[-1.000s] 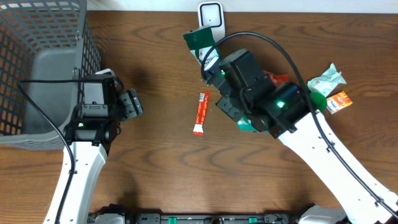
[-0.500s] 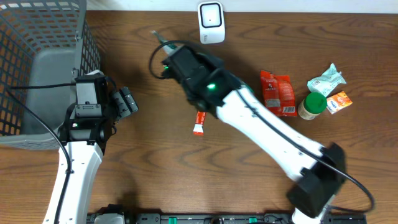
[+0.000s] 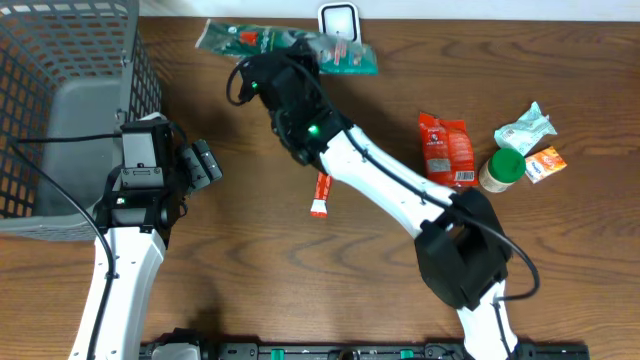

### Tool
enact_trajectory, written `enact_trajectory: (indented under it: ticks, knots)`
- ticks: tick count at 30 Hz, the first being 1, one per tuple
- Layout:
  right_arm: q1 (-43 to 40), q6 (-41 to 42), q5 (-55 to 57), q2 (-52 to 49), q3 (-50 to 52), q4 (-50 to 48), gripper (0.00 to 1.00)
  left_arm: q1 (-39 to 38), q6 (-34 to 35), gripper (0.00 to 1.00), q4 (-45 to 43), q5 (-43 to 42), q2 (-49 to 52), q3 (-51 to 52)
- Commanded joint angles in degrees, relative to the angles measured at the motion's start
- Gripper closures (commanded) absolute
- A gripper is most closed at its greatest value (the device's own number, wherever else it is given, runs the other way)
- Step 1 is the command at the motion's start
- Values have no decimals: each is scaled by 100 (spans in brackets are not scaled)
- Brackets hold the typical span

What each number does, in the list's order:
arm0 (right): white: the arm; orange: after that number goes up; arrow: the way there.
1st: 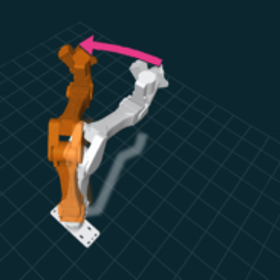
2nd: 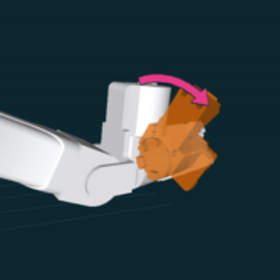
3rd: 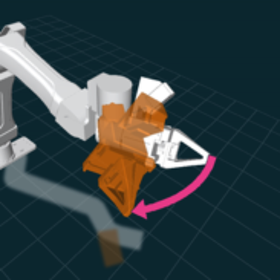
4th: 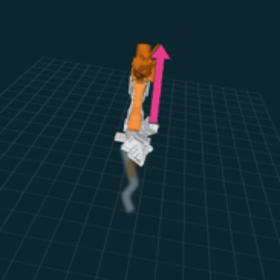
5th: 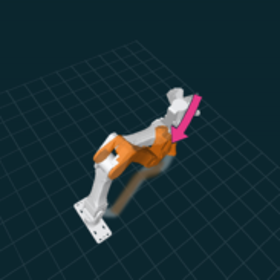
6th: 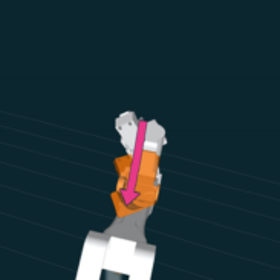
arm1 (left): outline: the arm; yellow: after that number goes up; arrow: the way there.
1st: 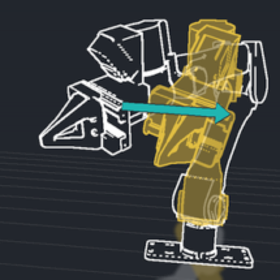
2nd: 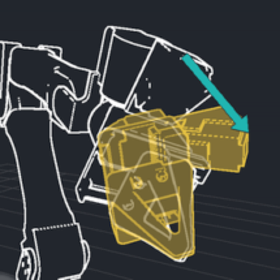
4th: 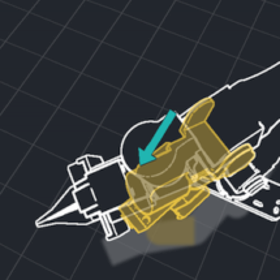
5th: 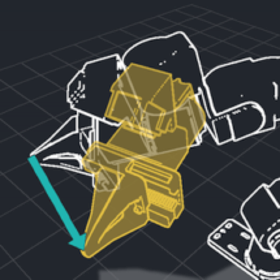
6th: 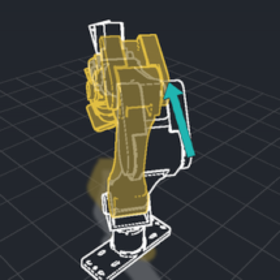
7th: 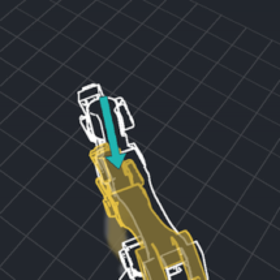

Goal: Scan the item barcode
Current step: 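Lift the glove package with the right gripper up to the scanner, then hold the glove package in front of the scanner window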

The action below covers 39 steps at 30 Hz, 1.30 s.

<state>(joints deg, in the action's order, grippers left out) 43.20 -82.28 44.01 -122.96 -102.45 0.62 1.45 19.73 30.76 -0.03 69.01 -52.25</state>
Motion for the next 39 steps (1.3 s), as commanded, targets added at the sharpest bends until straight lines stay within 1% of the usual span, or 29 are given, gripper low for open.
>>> enact_trajectory:
  ticks: [1, 4, 6, 8, 15, 18, 22, 26, 28, 32, 39]
  knots:
    - [-293, -1239, -466, -389, -83, -522, 99, 35, 74, 7, 9, 74, 22, -11]
    - [-479, -1714, -750, -708, -85, -1349, 99, 35, 74, 7, 9, 74, 22, -11]
    - [-601, -1864, -1019, -951, -85, -2035, 99, 35, 74, 7, 9, 74, 22, -11]
    - [-708, -1969, -1261, -1185, -120, -2485, 99, 35, 74, 7, 9, 74, 22, -11]
    - [-826, -1932, -1587, -2050, -1008, -2503, 99, 35, 74, 7, 9, 74, 22, -11]
    - [-824, -1902, -1620, -2337, -1349, -2365, 99, 35, 74, 7, 9, 74, 22, -11]
    - [-841, -1797, -1604, -2599, -1504, -2098, 99, 35, 74, 7, 9, 74, 22, -11]
    - [-881, -1388, -1622, -2793, -1502, -2044, 99, 35, 74, 7, 9, 74, 22, -11]
    - [-896, -774, -1731, -2824, -1502, -1871, 99, 35, 72, 7, 9, 74, 22, -11]
    - [-903, 57, -1917, -2824, -1502, -1762, 99, 35, 74, 7, 7, 74, 22, -11]
    - [-914, 734, -1902, -2824, -1502, -1775, 99, 35, 74, 7, 7, 74, 22, -11]
